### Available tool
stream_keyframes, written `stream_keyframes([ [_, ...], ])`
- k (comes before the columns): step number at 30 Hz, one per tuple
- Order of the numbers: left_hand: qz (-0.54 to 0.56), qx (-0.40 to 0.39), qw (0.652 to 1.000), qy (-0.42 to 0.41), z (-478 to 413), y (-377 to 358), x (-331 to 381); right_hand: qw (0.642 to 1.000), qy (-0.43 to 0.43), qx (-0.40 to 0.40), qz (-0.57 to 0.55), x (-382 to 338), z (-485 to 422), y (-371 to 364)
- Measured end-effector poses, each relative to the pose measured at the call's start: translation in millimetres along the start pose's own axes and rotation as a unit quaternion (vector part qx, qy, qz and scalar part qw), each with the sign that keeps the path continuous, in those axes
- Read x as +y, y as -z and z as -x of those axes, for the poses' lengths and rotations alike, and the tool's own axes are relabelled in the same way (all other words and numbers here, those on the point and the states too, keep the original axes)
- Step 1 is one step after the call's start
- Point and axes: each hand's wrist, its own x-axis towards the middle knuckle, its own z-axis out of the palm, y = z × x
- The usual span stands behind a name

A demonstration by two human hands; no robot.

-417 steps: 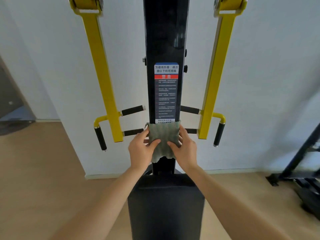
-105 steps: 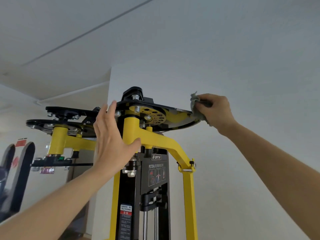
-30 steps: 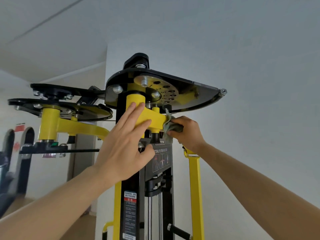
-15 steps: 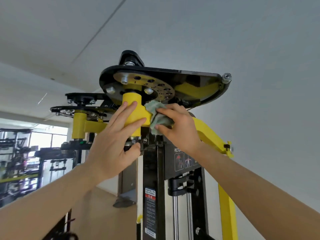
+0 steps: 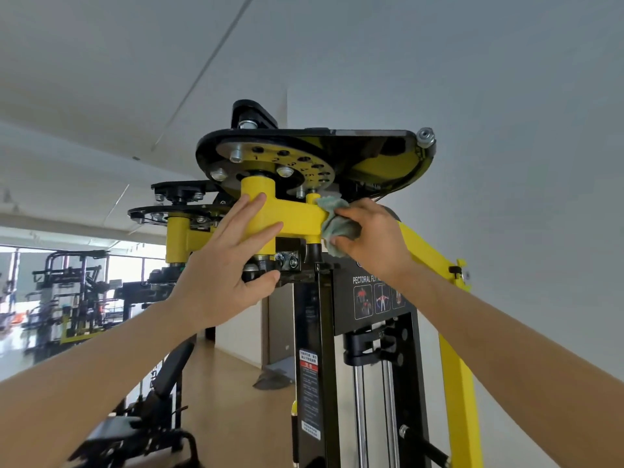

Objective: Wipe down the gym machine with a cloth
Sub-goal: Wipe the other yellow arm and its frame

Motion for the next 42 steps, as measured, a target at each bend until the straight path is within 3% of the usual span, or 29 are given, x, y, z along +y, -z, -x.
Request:
stream_keyframes([
  [4, -0.008, -0.007, 1.0, 0.002, 0, 2, 1, 0.997, 0.075, 0.007, -0.01, -33, -4, -10],
  [8, -0.037, -0.011, 0.999, -0.002, 0, 7, 2, 0.996, 0.094, 0.004, -0.002, -41, -9, -12],
  [14, -0.127, 0.036, 0.991, -0.017, -15, 19, 14, 0.999, -0.045, -0.023, 0.0, 2, -5, 12],
  [18, -0.1, 0.054, 0.992, -0.051, -37, 17, 38, 0.992, -0.09, -0.085, -0.034, 14, 4, 27],
  [25, 0.008, -0.062, 0.989, 0.137, -71, -12, 77, 0.962, -0.056, -0.118, -0.238, -17, 21, 53],
  [30, 0.115, -0.031, 0.973, 0.196, -71, -29, 76, 0.942, -0.085, -0.145, -0.29, -8, 26, 61],
  [35, 0.11, -0.019, 0.981, 0.159, -72, -21, 65, 0.93, -0.137, -0.175, -0.293, 11, 27, 59],
  [39, 0.012, -0.015, 0.998, 0.059, -77, -7, 54, 0.985, -0.026, -0.095, -0.142, 21, 26, 41],
  [42, -0.073, 0.0, 0.995, -0.069, -81, -4, 43, 0.992, 0.065, 0.012, -0.104, 27, 23, 31],
])
